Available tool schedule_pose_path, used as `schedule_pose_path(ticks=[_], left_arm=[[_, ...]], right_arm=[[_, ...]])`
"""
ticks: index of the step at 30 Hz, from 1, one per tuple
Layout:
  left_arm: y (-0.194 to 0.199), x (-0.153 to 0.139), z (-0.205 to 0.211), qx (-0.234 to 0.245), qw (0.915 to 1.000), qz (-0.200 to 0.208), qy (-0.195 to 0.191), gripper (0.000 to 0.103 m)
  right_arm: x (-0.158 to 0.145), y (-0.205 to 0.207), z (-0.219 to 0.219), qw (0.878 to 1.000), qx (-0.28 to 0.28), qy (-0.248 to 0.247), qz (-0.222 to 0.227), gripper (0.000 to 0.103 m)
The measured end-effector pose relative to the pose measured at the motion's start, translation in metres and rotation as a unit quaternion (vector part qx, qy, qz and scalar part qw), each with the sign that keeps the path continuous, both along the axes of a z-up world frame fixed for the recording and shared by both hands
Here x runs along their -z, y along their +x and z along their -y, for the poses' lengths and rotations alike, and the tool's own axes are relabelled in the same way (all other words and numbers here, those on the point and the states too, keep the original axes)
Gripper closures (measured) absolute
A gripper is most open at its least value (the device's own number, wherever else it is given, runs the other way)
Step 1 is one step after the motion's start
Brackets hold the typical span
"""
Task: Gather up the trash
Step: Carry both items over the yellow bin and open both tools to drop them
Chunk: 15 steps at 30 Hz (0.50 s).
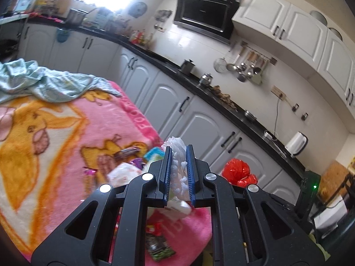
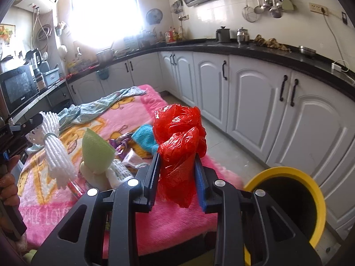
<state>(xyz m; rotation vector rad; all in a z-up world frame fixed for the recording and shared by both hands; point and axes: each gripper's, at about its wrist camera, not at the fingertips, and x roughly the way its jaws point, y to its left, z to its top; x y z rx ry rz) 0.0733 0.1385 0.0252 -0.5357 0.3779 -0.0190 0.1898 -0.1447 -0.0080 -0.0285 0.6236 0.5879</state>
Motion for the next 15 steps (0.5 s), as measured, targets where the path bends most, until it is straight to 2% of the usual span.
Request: schedule_pose_path(ticks=[15], left_arm=[[0.051, -0.013, 0.09, 0.081, 0.9957, 0.007, 0.045, 0.095]], right_arm=[[-0.013, -0.018, 0.081, 0.997, 0.066, 0.008, 0.027, 0.075]])
